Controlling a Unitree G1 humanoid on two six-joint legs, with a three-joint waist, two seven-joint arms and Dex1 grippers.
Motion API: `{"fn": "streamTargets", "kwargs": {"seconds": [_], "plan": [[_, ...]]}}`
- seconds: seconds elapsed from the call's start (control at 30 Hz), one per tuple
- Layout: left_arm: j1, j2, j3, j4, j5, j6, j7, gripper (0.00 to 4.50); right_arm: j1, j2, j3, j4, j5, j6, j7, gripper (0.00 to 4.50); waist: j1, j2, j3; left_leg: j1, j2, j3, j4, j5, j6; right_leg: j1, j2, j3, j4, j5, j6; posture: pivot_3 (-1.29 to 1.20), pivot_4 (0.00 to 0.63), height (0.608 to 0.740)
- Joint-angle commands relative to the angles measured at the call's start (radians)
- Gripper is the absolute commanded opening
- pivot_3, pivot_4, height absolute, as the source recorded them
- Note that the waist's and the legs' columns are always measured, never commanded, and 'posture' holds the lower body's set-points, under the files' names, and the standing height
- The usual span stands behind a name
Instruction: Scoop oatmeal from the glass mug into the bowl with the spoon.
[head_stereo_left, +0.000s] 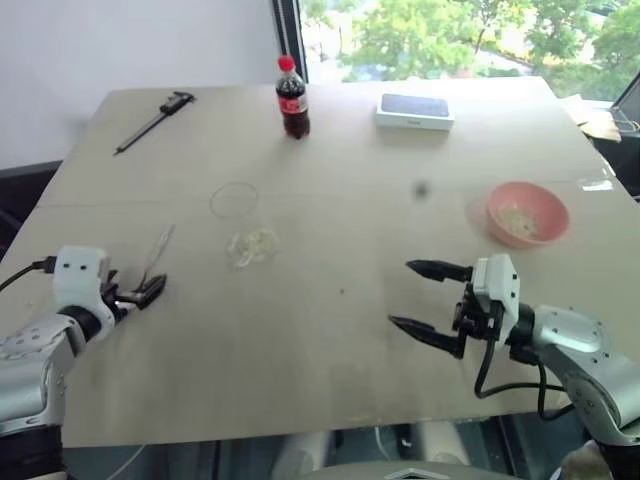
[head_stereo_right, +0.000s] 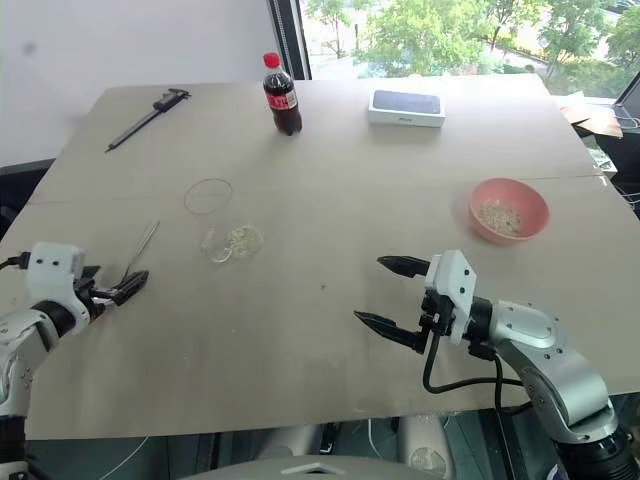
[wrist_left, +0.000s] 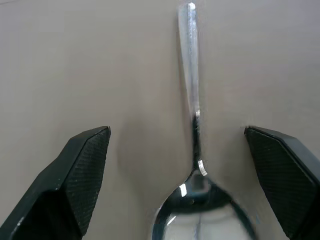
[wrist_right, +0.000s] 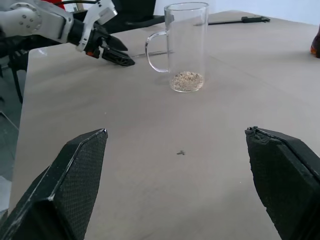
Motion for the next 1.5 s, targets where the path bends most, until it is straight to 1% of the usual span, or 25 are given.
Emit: {"fn": "streamTargets", "kwargs": {"seconds": [0.03,0.07,0.1,0.13,0.2,0.23,0.27,0.37,0.5,0.67,0.73,0.77,0.83,0.93,1.03,1.13,1.23,1.27,1.37,1.47,1.5], "plan": [[-0.003,0.014,-0.023,0.045,0.0,0.034,-0.052,4.5,-0.003,-0.013,-0.01,-0.049,0.008,-0.002,0.002,4.44,0.0,0.0,0.0,0.0,0.0,0.0,0.0,0.0,0.0,0.0,0.0,0.0,0.001,0.0,0.0,0.0,0.15,0.74],[-0.005,0.016,-0.021,0.056,0.002,0.04,-0.055,4.0,-0.005,-0.016,-0.011,-0.05,0.006,-0.003,0.003,4.5,0.0,0.0,0.0,0.001,0.0,0.0,0.0,0.0,0.0,0.0,0.0,0.0,0.001,0.0,0.0,0.0,0.15,0.74],[-0.004,0.019,-0.017,0.068,0.006,0.046,-0.057,3.77,-0.007,-0.02,-0.012,-0.051,0.005,-0.004,0.005,4.5,0.0,0.0,0.0,0.001,0.0,0.0,0.0,0.0,0.0,0.0,0.0,0.0,0.001,0.0,0.0,0.0,0.15,0.74],[-0.005,0.021,-0.009,0.076,0.007,0.056,-0.055,3.33,-0.01,-0.023,-0.015,-0.049,0.004,-0.005,0.006,4.5,-0.001,0.001,0.0,0.001,0.0,0.001,0.0,0.0,0.0,0.0,0.0,0.0,0.001,0.0,-0.001,0.0,0.15,0.74],[-0.001,0.025,0.002,0.083,0.009,0.067,-0.057,2.43,-0.016,-0.029,-0.018,-0.045,0.004,-0.008,0.009,4.5,-0.004,0.001,-0.001,0.002,0.001,0.002,0.0,0.0,0.0,0.0,0.0,0.001,0.001,0.001,-0.001,0.0,0.15,0.74],[0.003,0.027,0.004,0.083,0.011,0.064,-0.059,1.84,-0.02,-0.031,-0.019,-0.044,0.005,-0.008,0.009,4.5,-0.005,0.001,-0.001,0.002,0.002,0.003,0.0,0.0,-0.001,0.0,0.0,0.002,0.001,0.001,-0.002,0.0,0.15,0.74],[0.006,0.027,0.006,0.081,0.012,0.058,-0.062,1.39,-0.024,-0.032,-0.019,-0.043,0.007,-0.008,0.01,4.5,-0.007,0.001,-0.001,0.003,0.003,0.003,0.0,0.001,-0.001,0.0,0.0,0.002,0.001,0.002,-0.003,0.0,0.15,0.74],[0.011,0.016,0.012,0.073,0.022,-0.02,-0.073,0.03,-0.035,-0.035,-0.013,-0.041,0.01,-0.007,0.017,4.5,-0.014,0.001,-0.001,0.003,0.006,0.003,0.0,0.002,-0.003,0.0,0.002,0.002,0.001,0.003,-0.005,0.0,0.15,0.74],[0.015,-0.002,0.032,0.069,0.025,-0.083,-0.053,0.03,-0.045,-0.039,-0.012,-0.028,0.007,-0.014,0.033,4.5,-0.016,0.001,-0.001,0.003,0.006,0.003,0.0,0.003,-0.004,0.0,0.002,0.002,0.001,0.004,-0.006,0.0,0.15,0.74],[0.034,-0.03,0.094,0.044,0.015,-0.153,-0.021,0.03,-0.072,-0.036,-0.02,0.002,0.011,-0.028,0.061,4.5,-0.019,0.0,-0.001,0.003,0.006,0.003,0.0,0.003,-0.004,-0.001,0.002,0.002,0.001,0.004,-0.006,0.0,0.15,0.74],[0.026,-0.057,0.135,0.004,-0.012,-0.224,-0.026,0.03,-0.086,-0.031,-0.026,0.02,0.015,-0.025,0.062,4.5,-0.019,0.0,-0.001,0.002,0.006,0.003,0.0,0.003,-0.004,-0.001,0.002,0.002,0.001,0.004,-0.006,0.0,0.15,0.74],[0.013,-0.087,0.171,-0.042,-0.059,-0.238,-0.023,0.03,-0.101,-0.028,-0.031,0.028,0.019,-0.006,0.045,4.5,-0.018,-0.001,-0.001,0.002,0.006,0.003,0.0,0.003,-0.004,-0.001,0.002,0.002,0.001,0.004,-0.006,0.0,0.15,0.74],[0.006,-0.135,0.22,-0.134,-0.123,-0.27,-0.021,0.03,-0.135,-0.008,-0.056,0.035,0.076,0.049,0.005,4.5,-0.014,-0.004,0.0,0.001,0.006,0.003,0.001,0.003,-0.004,-0.001,0.001,0.002,0.001,0.004,-0.006,0.0,0.15,0.74],[0.012,-0.177,0.246,-0.215,-0.109,-0.347,0.018,0.03,-0.189,0.018,-0.104,0.057,0.156,0.11,-0.036,4.5,-0.006,-0.005,-0.001,0.001,0.006,0.003,0.001,0.003,-0.004,-0.001,0.001,0.002,0.001,0.005,-0.007,0.0,0.15,0.74],[-0.021,-0.183,0.275,-0.286,-0.111,-0.371,0.08,0.03,-0.258,0.037,-0.15,0.085,0.232,0.171,-0.083,4.5,-0.004,-0.005,-0.001,0.001,0.006,0.003,0.001,0.002,-0.004,-0.001,0.001,0.002,0.001,0.005,-0.007,0.0,0.15,0.74],[-0.128,-0.141,0.223,-0.413,-0.195,-0.318,0.088,0.03,-0.388,0.075,-0.203,0.129,0.363,0.267,-0.182,4.5,0.0,-0.007,0.0,0.001,0.006,0.003,0.001,0.003,-0.004,-0.001,0.002,0.002,0.001,0.006,-0.008,0.0,0.15,0.74],[-0.222,-0.118,0.145,-0.498,-0.258,-0.251,0.091,0.03,-0.482,0.103,-0.219,0.157,0.427,0.356,-0.299,4.5,0.002,-0.007,0.0,0.0,0.006,0.002,0.002,0.003,-0.005,-0.001,0.002,0.0,0.001,0.006,-0.009,0.0,0.15,0.74],[-0.25,-0.113,0.109,-0.529,-0.288,-0.222,0.089,0.03,-0.516,0.12,-0.227,0.165,0.464,0.392,-0.359,4.5,0.0,-0.007,0.0,0.0,0.006,0.002,0.002,0.003,-0.005,-0.001,0.003,0.0,0.001,0.006,-0.009,0.0,0.15,0.74],[-0.292,-0.112,0.021,-0.602,-0.386,-0.134,0.074,0.03,-0.608,0.163,-0.252,0.185,0.581,0.476,-0.508,4.5,-0.008,-0.007,0.001,0.0,0.005,0.004,0.002,0.003,-0.005,-0.002,0.003,0.002,0.002,0.006,-0.009,0.0,0.15,0.74],[-0.306,-0.127,-0.089,-0.651,-0.468,-0.052,0.055,0.03,-0.699,0.185,-0.251,0.204,0.685,0.537,-0.597,4.5,-0.024,-0.007,0.001,-0.001,0.006,0.005,0.001,0.003,-0.005,-0.004,0.004,0.003,0.002,0.006,-0.009,0.0,0.15,0.74],[-0.309,-0.132,-0.123,-0.66,-0.491,-0.029,0.046,0.03,-0.728,0.191,-0.248,0.213,0.713,0.553,-0.621,4.5,-0.028,-0.007,0.001,-0.004,0.006,0.005,0.001,0.003,-0.005,-0.007,0.004,0.004,0.002,0.006,-0.009,0.0,0.15,0.74]]}}
